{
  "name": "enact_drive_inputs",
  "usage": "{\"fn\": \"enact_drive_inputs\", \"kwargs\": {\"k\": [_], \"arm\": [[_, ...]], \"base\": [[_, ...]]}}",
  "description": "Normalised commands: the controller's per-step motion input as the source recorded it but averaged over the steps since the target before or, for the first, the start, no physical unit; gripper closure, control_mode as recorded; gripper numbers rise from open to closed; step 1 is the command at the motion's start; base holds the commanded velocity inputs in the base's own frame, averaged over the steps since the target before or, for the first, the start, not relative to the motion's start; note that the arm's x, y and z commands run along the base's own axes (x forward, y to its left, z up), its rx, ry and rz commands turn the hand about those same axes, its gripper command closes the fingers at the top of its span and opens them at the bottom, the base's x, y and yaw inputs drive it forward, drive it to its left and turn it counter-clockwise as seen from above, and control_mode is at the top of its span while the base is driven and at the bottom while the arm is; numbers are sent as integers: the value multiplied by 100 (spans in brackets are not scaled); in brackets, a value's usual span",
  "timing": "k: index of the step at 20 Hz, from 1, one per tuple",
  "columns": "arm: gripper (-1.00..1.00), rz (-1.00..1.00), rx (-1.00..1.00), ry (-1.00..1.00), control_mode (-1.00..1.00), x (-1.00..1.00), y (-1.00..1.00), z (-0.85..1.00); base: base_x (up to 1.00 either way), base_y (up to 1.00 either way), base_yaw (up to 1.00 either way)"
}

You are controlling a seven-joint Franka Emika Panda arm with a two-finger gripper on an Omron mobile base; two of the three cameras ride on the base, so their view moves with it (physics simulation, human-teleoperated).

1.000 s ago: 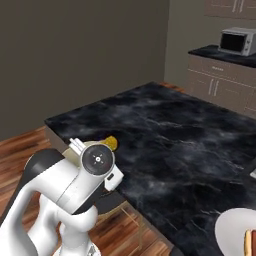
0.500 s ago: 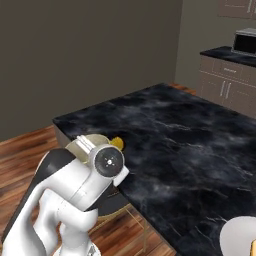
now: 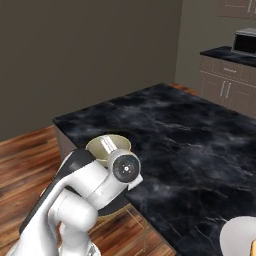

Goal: Take the smaller bowl and place it next to the appetizer plate on the dining counter , and place the larger bowl next to the plate with cooked food.

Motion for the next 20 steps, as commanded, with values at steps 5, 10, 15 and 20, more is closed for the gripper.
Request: {"fn": "enact_drive_inputs", "kwargs": {"k": [5, 10, 15, 20], "arm": [[100, 2, 11, 2, -100, 72, -4, -14], [100, 4, 8, 15, -100, 22, -55, -5], [100, 0, 6, 8, -100, 8, -33, -17], [100, 3, 3, -9, -100, 73, 0, -43]], "base": [[0, 0, 0], [0, 0, 0], [0, 0, 0], [0, 0, 0]]}}
